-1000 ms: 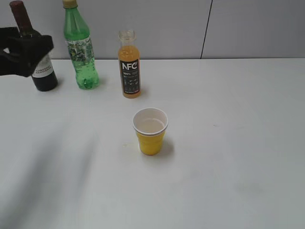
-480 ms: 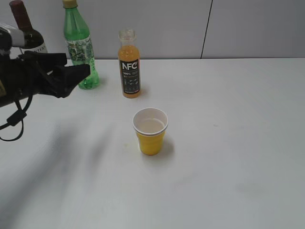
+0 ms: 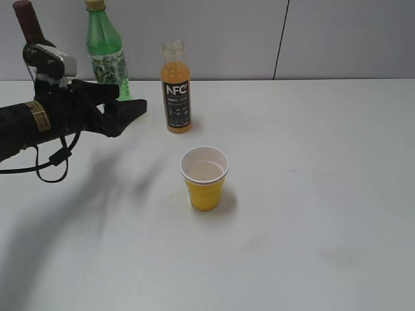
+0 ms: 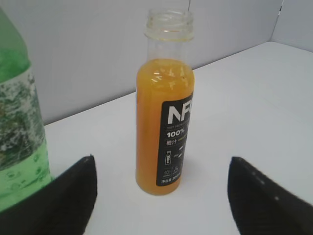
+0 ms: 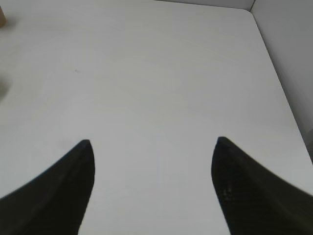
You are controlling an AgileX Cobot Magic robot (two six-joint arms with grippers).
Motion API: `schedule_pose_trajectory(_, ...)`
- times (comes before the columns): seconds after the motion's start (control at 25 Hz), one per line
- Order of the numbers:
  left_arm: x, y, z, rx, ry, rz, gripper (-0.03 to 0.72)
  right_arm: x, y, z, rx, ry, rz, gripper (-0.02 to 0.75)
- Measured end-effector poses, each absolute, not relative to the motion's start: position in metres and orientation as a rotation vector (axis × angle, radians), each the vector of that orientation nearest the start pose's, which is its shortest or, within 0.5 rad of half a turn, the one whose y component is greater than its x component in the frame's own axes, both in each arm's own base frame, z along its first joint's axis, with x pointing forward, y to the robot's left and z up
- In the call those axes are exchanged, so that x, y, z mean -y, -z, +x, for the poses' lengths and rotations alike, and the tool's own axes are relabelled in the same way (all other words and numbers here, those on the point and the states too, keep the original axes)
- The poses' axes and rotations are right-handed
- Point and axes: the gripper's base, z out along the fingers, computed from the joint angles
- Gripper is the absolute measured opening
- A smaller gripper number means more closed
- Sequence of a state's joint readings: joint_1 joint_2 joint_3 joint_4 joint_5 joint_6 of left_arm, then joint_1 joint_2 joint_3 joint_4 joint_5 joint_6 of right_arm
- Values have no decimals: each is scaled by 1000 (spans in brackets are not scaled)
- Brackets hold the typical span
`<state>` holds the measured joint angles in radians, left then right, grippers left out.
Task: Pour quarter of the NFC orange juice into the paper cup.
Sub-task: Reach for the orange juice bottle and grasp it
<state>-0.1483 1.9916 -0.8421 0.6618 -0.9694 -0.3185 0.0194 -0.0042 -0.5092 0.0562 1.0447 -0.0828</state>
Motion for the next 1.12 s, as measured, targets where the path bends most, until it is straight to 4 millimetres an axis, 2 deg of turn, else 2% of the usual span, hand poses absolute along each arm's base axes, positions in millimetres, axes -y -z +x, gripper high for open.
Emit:
schedule_pose_trajectory(0.24,125,-122,379,-1727,495,659,618,-4,-281,-6,-2011,-27,-105,592)
schedule_pose_trajectory(0.6,145,-120,411,-1708,479,665,620,-4,-281,-6,-2011,-27,-105,592)
schedule_pose_trajectory(1.12,172,-98,435,-1759,498,667,620,-4,-281,-6,-2011,-27,-105,592)
